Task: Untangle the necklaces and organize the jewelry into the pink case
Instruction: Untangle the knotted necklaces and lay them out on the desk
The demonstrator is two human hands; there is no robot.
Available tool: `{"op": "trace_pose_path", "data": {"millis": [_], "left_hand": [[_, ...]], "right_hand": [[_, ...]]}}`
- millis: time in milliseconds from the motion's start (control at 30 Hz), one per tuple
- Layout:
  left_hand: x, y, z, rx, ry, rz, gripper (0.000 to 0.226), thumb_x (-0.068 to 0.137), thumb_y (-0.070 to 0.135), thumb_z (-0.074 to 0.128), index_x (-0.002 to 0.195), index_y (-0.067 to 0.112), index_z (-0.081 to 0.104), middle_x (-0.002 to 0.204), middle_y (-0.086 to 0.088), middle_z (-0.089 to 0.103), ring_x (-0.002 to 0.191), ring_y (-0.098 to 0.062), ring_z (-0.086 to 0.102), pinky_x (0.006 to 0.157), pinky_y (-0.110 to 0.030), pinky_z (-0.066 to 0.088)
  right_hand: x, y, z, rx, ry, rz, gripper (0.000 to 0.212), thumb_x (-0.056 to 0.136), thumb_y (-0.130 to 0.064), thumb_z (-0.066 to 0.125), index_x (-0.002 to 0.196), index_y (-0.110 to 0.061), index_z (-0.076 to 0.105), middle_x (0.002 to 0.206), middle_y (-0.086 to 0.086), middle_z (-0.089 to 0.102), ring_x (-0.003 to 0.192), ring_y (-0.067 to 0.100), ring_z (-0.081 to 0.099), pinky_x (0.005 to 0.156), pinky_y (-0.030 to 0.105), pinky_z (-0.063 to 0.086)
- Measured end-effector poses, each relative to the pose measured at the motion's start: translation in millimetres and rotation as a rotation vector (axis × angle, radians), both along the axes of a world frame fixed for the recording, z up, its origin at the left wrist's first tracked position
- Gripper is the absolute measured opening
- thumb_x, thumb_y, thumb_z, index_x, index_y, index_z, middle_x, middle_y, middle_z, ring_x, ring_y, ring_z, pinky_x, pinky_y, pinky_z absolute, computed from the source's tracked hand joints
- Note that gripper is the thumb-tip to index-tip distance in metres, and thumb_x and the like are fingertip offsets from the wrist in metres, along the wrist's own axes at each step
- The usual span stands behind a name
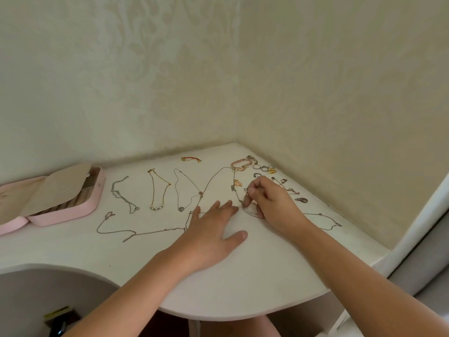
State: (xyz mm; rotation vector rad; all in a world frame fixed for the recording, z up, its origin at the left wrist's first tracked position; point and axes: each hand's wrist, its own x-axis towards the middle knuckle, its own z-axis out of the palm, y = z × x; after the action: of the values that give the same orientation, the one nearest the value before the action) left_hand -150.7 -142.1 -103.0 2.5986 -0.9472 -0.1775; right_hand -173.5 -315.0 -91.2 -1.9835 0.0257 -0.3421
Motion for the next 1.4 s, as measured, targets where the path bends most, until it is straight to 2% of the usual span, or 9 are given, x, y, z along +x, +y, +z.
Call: {"op": "trace_pose_path", "data": {"millis": [67,133,333,733,900,1033,1167,1267,1400], "left_hand": [[7,0,3,-0.314,0.066,0.12,0.042,0.093,0.04,0.055,0.133,0.028,0.049,0.134,0.013,0.053,0.129,-0.007,0.043,0.11,-0.025,0.028],[16,-3,8,-0.537,0.141,0.227,0.026,0.088,0.03,0.065,0.114,0.026,0.062,0.108,0.016,0.066,0.106,-0.002,0.059,0.092,-0.02,0.042],[29,-8,18,-0.728,0.295,0.216,0.017,0.077,0.022,0.079,0.091,0.017,0.072,0.082,0.005,0.072,0.068,0.002,0.064,0.066,-0.008,0.045],[32,-16,11,-0.756,0.404,0.172,0.009,0.082,0.014,0.074,0.077,0.015,0.067,0.073,-0.004,0.074,0.07,-0.011,0.07,0.071,-0.018,0.051],[29,-19,11,-0.778,0.374,0.215,0.019,0.073,0.027,0.082,0.079,0.017,0.068,0.075,-0.004,0.073,0.067,-0.006,0.066,0.065,-0.015,0.047],[30,-19,11,-0.839,0.364,0.214,0.01,0.078,0.017,0.079,0.077,0.014,0.069,0.07,-0.004,0.072,0.061,-0.008,0.064,0.066,-0.018,0.05],[29,-18,13,-0.808,0.329,0.198,0.007,0.081,0.013,0.075,0.078,0.012,0.069,0.065,0.001,0.069,0.057,-0.002,0.06,0.057,-0.006,0.041],[32,-18,12,-0.77,0.299,0.178,0.011,0.081,0.011,0.073,0.072,0.017,0.068,0.059,0.007,0.064,0.054,0.0,0.054,0.056,-0.006,0.038],[35,-18,7,-0.72,0.267,0.122,0.02,0.079,0.008,0.072,0.067,0.022,0.068,0.063,0.006,0.064,0.058,-0.002,0.051,0.059,-0.009,0.038]], "right_hand": [[0,3,2,-0.03,-0.038,-0.005,0.016,0.099,-0.015,0.049,0.083,-0.019,0.054,0.077,-0.006,0.068,0.046,0.002,0.044,0.051,0.015,0.032],[0,6,3,-0.063,-0.073,-0.01,0.015,0.097,-0.017,0.052,0.083,-0.021,0.056,0.073,-0.012,0.065,0.048,0.002,0.044,0.05,0.014,0.03],[-3,11,6,-0.05,-0.157,-0.018,0.015,0.096,-0.018,0.054,0.083,-0.024,0.057,0.077,-0.012,0.062,0.067,0.003,0.052,0.059,0.015,0.039],[0,13,4,0.05,-0.129,0.015,0.017,0.099,-0.016,0.049,0.083,-0.018,0.054,0.082,0.005,0.066,0.075,0.012,0.061,0.072,0.02,0.048],[-1,15,6,0.073,-0.107,0.013,0.017,0.099,-0.02,0.05,0.082,-0.019,0.054,0.08,-0.005,0.063,0.083,0.018,0.065,0.068,0.017,0.045],[-1,16,7,0.104,-0.087,0.001,0.015,0.099,-0.022,0.05,0.085,-0.019,0.054,0.084,-0.001,0.066,0.087,0.014,0.065,0.068,0.011,0.045],[0,16,6,0.202,-0.043,0.002,0.015,0.1,-0.02,0.047,0.087,-0.016,0.052,0.089,0.002,0.066,0.085,0.013,0.067,0.07,0.015,0.047],[2,17,7,0.284,-0.013,-0.007,0.018,0.102,-0.019,0.042,0.087,-0.014,0.05,0.088,0.001,0.061,0.076,0.011,0.066,0.074,0.023,0.051],[11,18,11,0.512,0.092,-0.014,0.02,0.103,-0.014,0.038,0.085,-0.01,0.045,0.087,0.004,0.053,0.051,0.008,0.058,0.054,0.025,0.054]]}}
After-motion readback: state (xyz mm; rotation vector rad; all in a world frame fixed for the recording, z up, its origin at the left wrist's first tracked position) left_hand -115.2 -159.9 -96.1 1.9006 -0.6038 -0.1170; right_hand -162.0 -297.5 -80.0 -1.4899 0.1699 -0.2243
